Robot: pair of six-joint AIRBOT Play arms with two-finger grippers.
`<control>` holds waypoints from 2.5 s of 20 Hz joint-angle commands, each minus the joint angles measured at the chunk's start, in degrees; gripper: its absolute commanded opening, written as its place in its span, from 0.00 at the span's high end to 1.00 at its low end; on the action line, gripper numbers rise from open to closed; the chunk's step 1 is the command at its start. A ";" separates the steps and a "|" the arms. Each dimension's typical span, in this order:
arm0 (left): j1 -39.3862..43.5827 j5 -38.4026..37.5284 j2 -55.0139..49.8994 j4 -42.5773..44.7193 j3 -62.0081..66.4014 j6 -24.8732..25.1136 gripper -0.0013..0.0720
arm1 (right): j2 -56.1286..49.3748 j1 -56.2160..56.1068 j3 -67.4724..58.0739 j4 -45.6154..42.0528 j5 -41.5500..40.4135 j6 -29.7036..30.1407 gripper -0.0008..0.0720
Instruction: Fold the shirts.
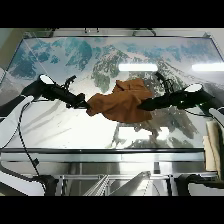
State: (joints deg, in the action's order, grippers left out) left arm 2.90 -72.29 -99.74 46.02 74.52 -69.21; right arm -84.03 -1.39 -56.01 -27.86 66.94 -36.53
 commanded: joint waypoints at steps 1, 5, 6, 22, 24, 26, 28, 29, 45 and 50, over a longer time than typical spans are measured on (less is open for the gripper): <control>0.00 -6.01 6.73 -6.88 4.07 3.30 0.96 | 8.41 0.02 -3.02 1.16 6.43 -0.39 0.96; 0.04 -11.87 23.47 -17.22 12.76 3.76 0.96 | 28.15 0.48 -8.46 1.14 2.73 -1.01 0.96; 0.02 -11.02 28.37 -18.84 15.23 3.78 0.96 | 33.83 0.90 -10.03 1.09 -0.85 -0.98 0.96; -8.94 -10.91 37.03 -14.80 17.66 -0.37 0.95 | 18.67 0.55 -28.70 0.70 -6.58 -1.20 0.96; -9.09 -5.86 31.85 -11.37 8.81 3.87 0.95 | 8.68 -0.63 -28.72 0.94 -10.10 -1.20 0.96; -10.91 0.46 25.59 -9.33 2.62 7.91 0.96 | 0.48 -0.83 -28.72 0.94 -14.84 -3.50 0.96; -14.43 4.24 19.02 -9.84 0.96 9.88 0.78 | -4.96 -0.35 -28.76 0.94 -17.62 -7.21 0.48; -16.50 5.05 15.76 -10.08 2.12 9.84 0.31 | -6.19 0.42 -28.85 0.90 -17.57 -8.44 0.39; -28.15 -17.55 -0.44 16.11 12.61 1.64 0.02 | 19.34 20.59 20.41 -19.06 4.81 -38.64 0.53; -27.32 -13.25 -0.44 15.78 5.46 1.68 0.02 | 23.45 19.02 28.70 -24.90 1.42 -47.47 0.48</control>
State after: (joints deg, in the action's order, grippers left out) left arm -24.88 -87.96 -100.07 60.51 83.44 -67.07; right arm -62.94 17.98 -32.64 -49.41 70.46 -77.91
